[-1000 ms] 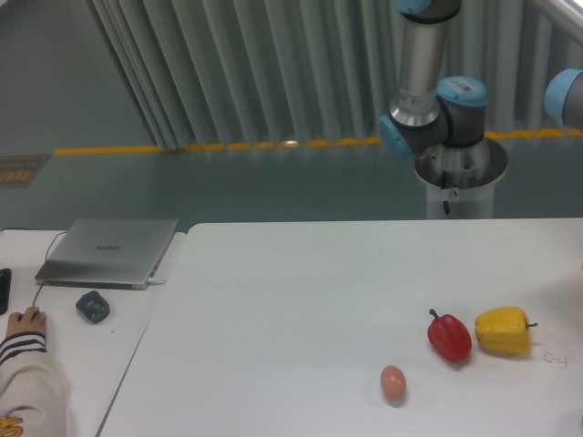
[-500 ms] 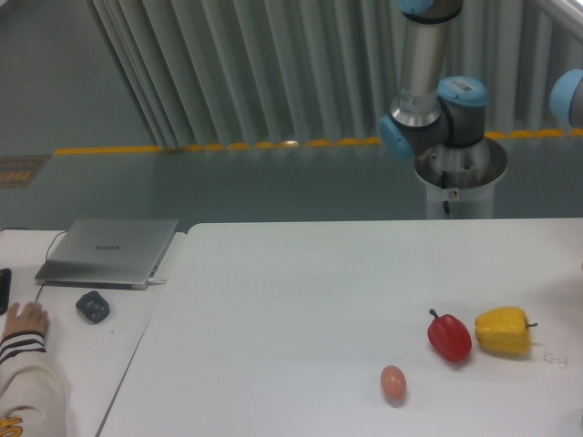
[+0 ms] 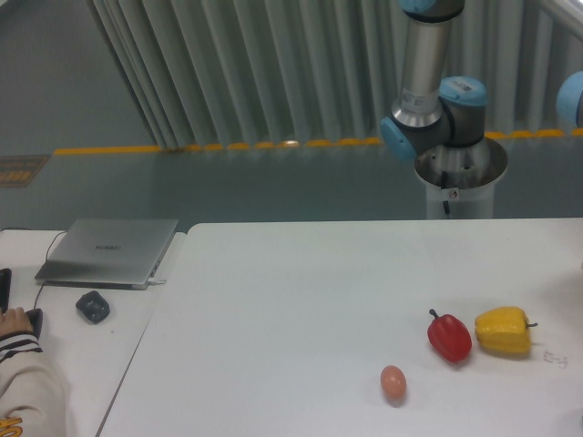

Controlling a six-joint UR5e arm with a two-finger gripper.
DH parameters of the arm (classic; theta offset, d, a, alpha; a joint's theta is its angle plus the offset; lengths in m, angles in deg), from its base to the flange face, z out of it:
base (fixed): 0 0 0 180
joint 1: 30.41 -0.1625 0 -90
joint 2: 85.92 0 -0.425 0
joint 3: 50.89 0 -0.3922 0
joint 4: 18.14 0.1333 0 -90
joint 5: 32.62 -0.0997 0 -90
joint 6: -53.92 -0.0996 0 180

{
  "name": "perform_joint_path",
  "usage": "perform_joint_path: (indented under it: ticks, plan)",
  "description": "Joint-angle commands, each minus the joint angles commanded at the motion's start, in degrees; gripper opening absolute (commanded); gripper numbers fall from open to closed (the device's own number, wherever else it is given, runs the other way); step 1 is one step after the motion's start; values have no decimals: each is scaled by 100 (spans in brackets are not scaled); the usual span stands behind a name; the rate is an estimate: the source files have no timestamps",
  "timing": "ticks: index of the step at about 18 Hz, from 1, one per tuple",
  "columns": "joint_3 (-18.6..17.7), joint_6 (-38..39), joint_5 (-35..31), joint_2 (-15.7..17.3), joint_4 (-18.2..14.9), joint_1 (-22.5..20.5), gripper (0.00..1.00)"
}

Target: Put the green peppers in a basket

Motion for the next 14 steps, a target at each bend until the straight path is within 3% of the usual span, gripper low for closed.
perform_joint_path:
  ticks: [6, 9, 14]
  plan:
    - [-9, 202, 53, -26, -17, 88, 100]
    - [26, 657, 70, -35, -18, 211, 100]
    - [571, 1774, 70, -395, 140, 571, 100]
